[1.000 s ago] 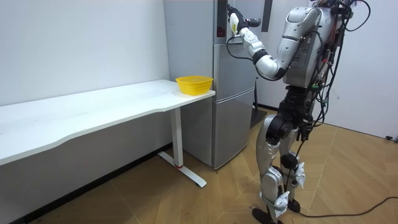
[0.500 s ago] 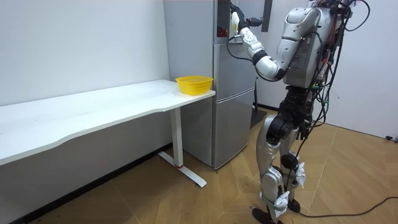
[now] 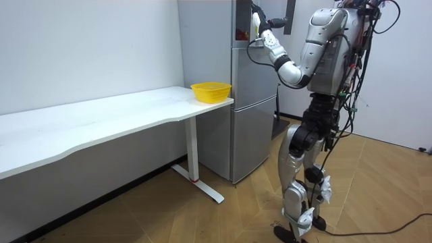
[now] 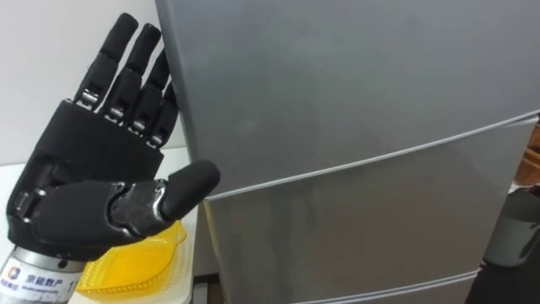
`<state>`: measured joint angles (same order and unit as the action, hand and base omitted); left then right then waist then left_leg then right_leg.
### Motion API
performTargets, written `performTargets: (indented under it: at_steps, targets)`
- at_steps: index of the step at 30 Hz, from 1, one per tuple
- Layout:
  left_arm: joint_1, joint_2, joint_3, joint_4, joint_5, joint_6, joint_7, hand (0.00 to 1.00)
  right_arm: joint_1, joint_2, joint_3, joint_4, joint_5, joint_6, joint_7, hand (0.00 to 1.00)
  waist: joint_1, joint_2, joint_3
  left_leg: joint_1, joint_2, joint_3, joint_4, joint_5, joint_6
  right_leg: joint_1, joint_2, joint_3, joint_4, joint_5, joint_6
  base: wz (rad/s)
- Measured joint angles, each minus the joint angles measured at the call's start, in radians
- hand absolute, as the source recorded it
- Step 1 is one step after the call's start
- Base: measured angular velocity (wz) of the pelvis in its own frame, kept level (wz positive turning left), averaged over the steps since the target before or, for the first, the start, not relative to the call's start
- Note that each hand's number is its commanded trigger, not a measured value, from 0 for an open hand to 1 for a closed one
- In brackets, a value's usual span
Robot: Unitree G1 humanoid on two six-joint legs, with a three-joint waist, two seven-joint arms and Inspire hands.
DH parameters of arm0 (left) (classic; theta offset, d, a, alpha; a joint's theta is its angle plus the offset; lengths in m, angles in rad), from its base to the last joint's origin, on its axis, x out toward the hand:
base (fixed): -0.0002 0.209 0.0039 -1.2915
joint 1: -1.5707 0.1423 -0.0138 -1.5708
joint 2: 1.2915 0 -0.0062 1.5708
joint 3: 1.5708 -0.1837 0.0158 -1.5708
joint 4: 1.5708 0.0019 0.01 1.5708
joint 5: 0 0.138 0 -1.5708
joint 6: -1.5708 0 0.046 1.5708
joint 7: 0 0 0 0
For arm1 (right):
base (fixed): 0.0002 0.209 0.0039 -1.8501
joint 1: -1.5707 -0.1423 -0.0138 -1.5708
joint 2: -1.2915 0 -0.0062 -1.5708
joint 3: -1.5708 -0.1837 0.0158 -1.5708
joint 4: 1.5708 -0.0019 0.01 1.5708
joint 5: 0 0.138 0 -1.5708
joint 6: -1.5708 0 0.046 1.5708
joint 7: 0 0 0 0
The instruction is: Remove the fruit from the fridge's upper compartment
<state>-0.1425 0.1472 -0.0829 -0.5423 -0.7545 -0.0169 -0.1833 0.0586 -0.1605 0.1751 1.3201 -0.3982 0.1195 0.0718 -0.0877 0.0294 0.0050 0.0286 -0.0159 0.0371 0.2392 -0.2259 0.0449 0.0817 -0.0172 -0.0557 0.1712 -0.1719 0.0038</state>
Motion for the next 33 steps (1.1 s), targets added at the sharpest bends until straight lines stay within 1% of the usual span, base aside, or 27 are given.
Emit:
performTargets:
  at_steps: [7,11,15,16,18,21,23,26,28,30,32,33]
  targets:
    - [0.0,0.002,-0.019,0.0,0.0,-0.025,0.0,0.0,-0.001,-0.002,0.0,0.0,-0.001,0.0,0.018,0.0,0.0,-0.001,0.0009,0.0,-0.001,-0.001,-0.001,-0.001,0.002,0.0,0.0,0.003,0.0,0.0,0.0,0.0]
    - [0.0,0.006,-0.021,0.0,0.0,-0.03,-0.004,0.0,-0.001,-0.002,0.0,0.0,-0.001,0.0,0.035,0.0,-0.001,-0.001,0.0009,0.001,-0.001,-0.001,-0.002,-0.001,0.002,0.0,0.0,0.006,0.0,0.0,0.0,0.0]
    - [0.0,0.008,-0.023,0.001,0.0,-0.033,-0.008,0.0,-0.002,-0.003,0.0,0.0,-0.002,0.001,0.051,0.0,-0.001,-0.001,0.0009,0.001,-0.001,-0.001,-0.002,-0.001,0.002,0.0,0.0,0.017,0.0,0.0,0.0,0.0]
    - [0.0,0.008,-0.027,0.004,0.0,-0.038,-0.008,0.0,-0.002,-0.003,0.0,0.0,-0.003,0.001,0.053,0.0,-0.001,-0.001,0.001,0.001,-0.001,-0.001,-0.002,-0.001,0.002,0.0,0.001,0.025,0.0,0.0,0.0,0.0]
    - [0.0,0.007,-0.038,0.005,-0.004,-0.046,-0.008,0.0,-0.002,-0.003,0.0,0.0,-0.002,0.002,0.056,0.0,-0.001,-0.002,0.0012,0.0,-0.002,-0.005,-0.001,-0.002,0.004,0.001,0.0,0.025,0.0,0.001,0.002,0.06]
    - [0.0,0.007,-0.053,0.005,-0.042,-0.048,-0.008,0.0,-0.003,-0.003,0.0,-0.002,-0.002,0.003,0.067,0.0,-0.001,-0.002,0.0013,0.0,-0.005,-0.011,0.0,-0.002,0.006,0.003,-0.001,0.027,0.0,0.002,0.004,0.06]
    - [0.0,0.003,-0.064,0.005,-0.05,-0.053,-0.008,0.0,-0.005,-0.003,0.0,-0.002,-0.002,0.003,0.074,0.0,-0.002,-0.002,0.0013,-0.001,-0.007,-0.014,-0.001,-0.001,0.007,0.004,-0.002,0.028,0.0,0.003,0.004,0.05]
    - [0.0,-0.001,-0.082,0.005,-0.092,-0.057,-0.008,0.0,-0.008,-0.004,0.001,-0.002,-0.002,0.004,0.084,0.0,-0.002,-0.002,0.0011,-0.002,-0.011,-0.018,0.0,-0.001,0.011,0.005,-0.006,0.028,0.0,0.004,0.006,0.05]
    - [0.0,-0.002,-0.099,0.005,-0.108,-0.069,-0.008,0.0,-0.019,-0.008,0.002,-0.001,-0.001,0.004,0.082,0.0,-0.007,0.005,0.003,-0.005,-0.014,-0.021,0.004,-0.003,0.017,0.004,-0.009,0.029,0.0,0.006,0.01,0.05]
    - [0.0,-0.002,-0.115,0.005,-0.108,-0.079,-0.008,0.0,-0.03,-0.007,0.003,0.002,-0.001,0.003,0.081,0.0,-0.01,0.006,0.0032,-0.005,-0.017,-0.022,0.003,-0.003,0.021,0.004,-0.011,0.03,0.0,0.009,0.015,0.04]
    - [0.0,-0.004,-0.13,0.005,-0.115,-0.086,-0.008,0.0,-0.041,-0.008,0.01,0.005,-0.002,0.003,0.076,0.0,-0.014,0.006,0.0028,-0.005,-0.019,-0.022,0.002,-0.003,0.025,0.004,-0.012,0.041,0.0,0.012,0.018,0.02]
    - [0.0,-0.005,-0.14,0.005,-0.119,-0.093,-0.008,0.0,-0.044,-0.008,0.01,0.005,-0.003,0.003,0.071,0.0,-0.015,0.007,0.0027,-0.005,-0.021,-0.021,0.002,-0.003,0.028,0.003,-0.013,0.057,-0.001,0.013,0.02,0.0]
